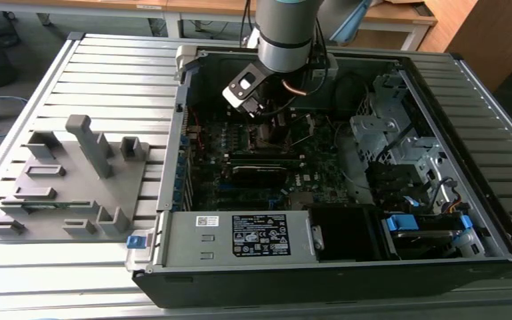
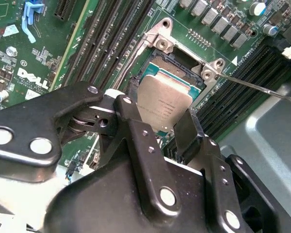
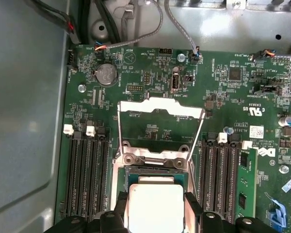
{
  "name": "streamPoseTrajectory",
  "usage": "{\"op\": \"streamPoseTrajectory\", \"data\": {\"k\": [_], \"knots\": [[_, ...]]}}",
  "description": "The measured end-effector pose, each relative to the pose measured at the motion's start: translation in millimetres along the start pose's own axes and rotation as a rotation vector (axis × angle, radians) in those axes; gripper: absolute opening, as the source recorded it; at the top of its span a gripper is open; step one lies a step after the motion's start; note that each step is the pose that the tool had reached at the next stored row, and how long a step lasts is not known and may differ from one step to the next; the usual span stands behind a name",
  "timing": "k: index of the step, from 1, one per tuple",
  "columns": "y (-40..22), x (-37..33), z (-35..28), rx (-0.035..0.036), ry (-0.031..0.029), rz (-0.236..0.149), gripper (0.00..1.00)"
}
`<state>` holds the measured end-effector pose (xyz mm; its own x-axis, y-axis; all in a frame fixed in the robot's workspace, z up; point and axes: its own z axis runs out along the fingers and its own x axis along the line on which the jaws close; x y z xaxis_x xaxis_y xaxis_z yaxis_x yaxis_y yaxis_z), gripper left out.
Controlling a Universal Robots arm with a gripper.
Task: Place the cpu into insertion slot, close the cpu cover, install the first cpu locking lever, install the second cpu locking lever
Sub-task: 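Place the cpu into insertion slot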
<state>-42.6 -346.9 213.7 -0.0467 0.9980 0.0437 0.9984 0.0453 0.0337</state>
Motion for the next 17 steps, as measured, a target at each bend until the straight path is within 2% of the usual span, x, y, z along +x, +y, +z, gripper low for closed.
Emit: {"op": "streamPoseTrajectory", "data": {"k": [3,9,14,17], "knots": [[-0.2,0.0,0.2,0.0,0.0001,0.0,0.54],[-0.5,-0.3,7.7,-0.0001,0.0003,0.0,0.54],[-0.7,-0.3,9.9,-0.0002,0.0003,0.002,0.54],[-0.9,-0.5,11.9,-0.0009,-0.0005,0.019,0.54]]}}
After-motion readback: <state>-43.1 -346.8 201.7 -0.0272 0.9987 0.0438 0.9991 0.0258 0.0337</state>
